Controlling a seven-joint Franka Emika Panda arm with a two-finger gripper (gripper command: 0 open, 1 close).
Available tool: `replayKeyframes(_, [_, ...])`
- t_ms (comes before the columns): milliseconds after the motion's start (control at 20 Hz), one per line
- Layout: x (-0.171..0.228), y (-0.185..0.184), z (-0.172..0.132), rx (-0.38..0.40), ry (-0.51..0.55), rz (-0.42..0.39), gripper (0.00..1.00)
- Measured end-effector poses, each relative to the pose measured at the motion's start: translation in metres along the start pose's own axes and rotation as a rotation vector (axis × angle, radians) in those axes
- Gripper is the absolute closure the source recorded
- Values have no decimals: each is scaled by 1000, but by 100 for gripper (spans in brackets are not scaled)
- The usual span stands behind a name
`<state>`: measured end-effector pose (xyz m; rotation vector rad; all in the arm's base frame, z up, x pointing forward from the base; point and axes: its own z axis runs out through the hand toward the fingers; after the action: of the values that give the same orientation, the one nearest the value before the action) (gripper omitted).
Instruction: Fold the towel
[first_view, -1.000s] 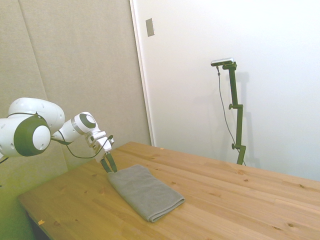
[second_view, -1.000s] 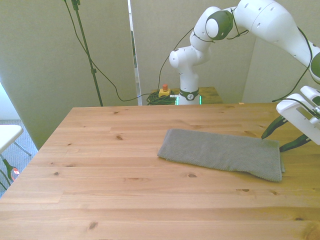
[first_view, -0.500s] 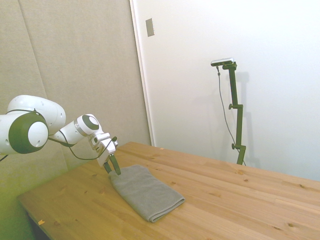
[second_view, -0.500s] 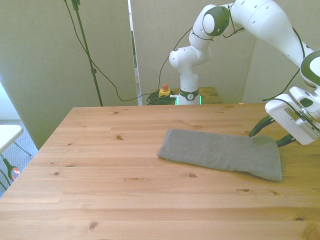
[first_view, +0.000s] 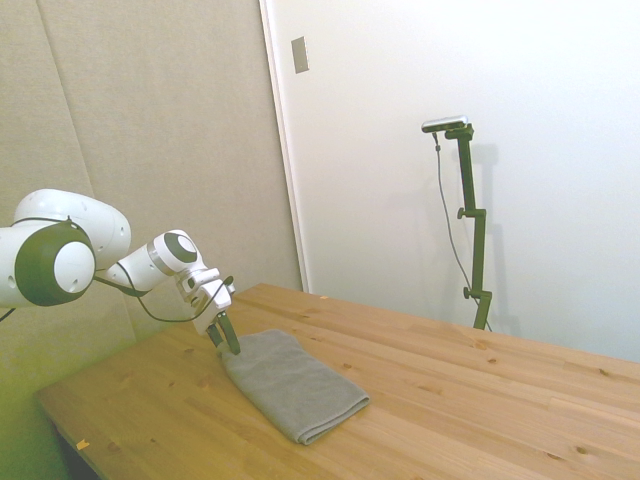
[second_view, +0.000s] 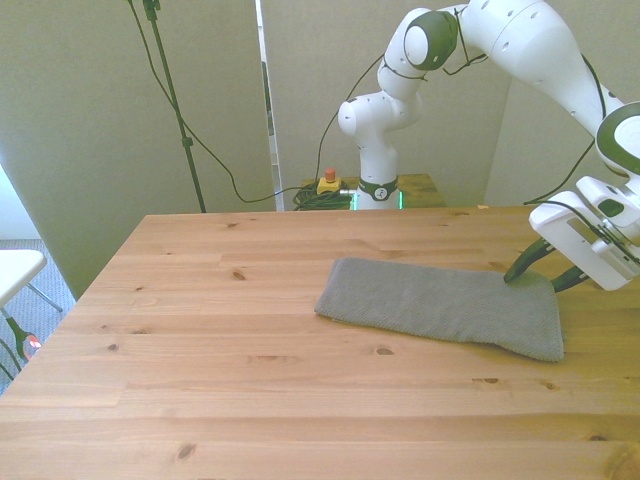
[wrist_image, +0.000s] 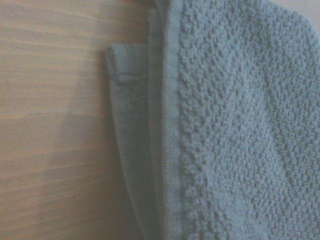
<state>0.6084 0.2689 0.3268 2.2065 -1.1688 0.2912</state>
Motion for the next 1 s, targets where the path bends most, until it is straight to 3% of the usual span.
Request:
replayKeyframes(650, [-22, 23, 0, 97, -15, -54, 100])
replayKeyframes(1000, [-18, 54, -4, 184, -133, -107, 100])
